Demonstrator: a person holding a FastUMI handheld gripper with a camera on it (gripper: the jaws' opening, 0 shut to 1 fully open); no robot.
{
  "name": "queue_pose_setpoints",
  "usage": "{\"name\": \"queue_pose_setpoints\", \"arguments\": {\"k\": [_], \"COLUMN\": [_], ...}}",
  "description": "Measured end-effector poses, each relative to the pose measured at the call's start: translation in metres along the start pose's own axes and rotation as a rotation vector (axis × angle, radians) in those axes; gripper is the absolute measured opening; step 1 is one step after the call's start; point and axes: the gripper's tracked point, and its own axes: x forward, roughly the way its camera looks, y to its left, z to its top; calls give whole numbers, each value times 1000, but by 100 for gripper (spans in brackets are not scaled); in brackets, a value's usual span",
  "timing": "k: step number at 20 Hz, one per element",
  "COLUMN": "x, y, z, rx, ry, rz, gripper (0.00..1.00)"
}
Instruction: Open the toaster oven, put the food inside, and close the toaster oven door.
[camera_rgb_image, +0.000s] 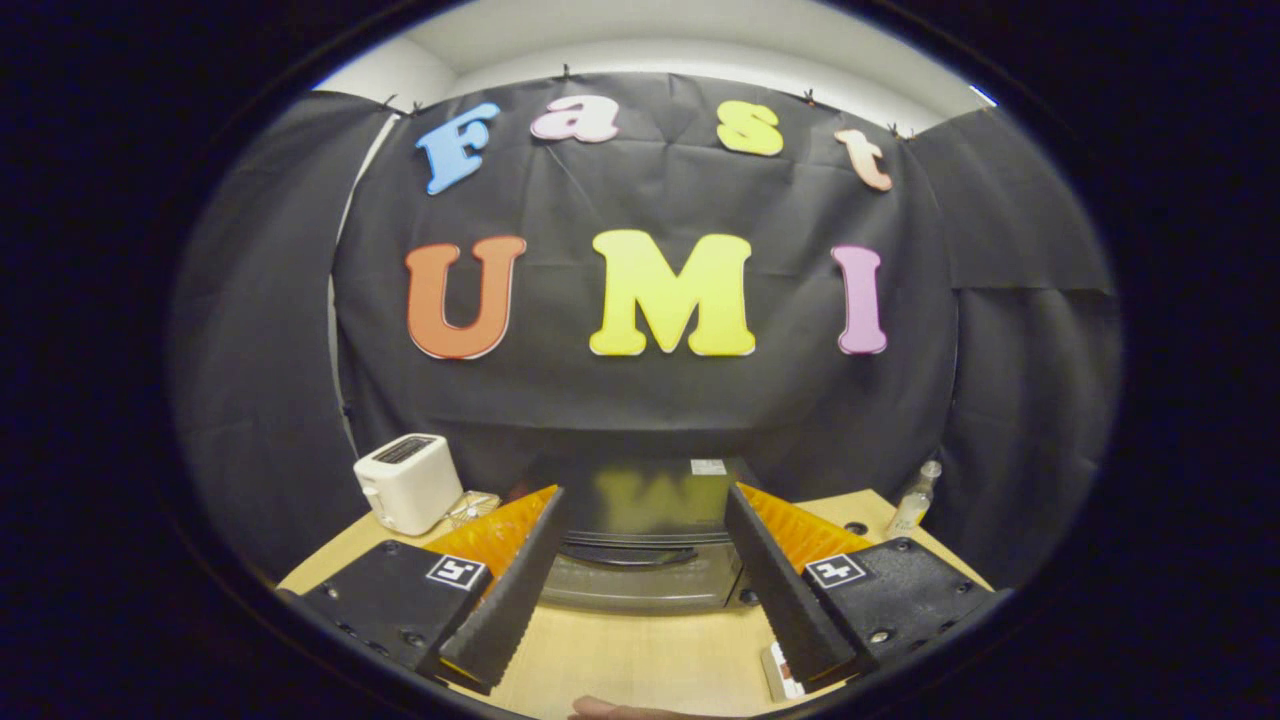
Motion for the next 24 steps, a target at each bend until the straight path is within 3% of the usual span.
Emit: {"name": "queue_pose_setpoints", "arguments": {"k": [4,7,10,12,14,17,21,24], "x": [62,86,95,110,112,110,93,77], "y": [13,9,13,12,19,17,16,18], "z": [-35,-54,-82,-80,-85,-85,-92,-102], "rx": [-25,-96,-85,-98,-55,-88,-30,-75], "ry": [170,227,344,309,315,323,313,280], "rz": [20,-29,-9,-5,71,74,87,89], "gripper": [100,100,100,100,99,99,99,99]}}
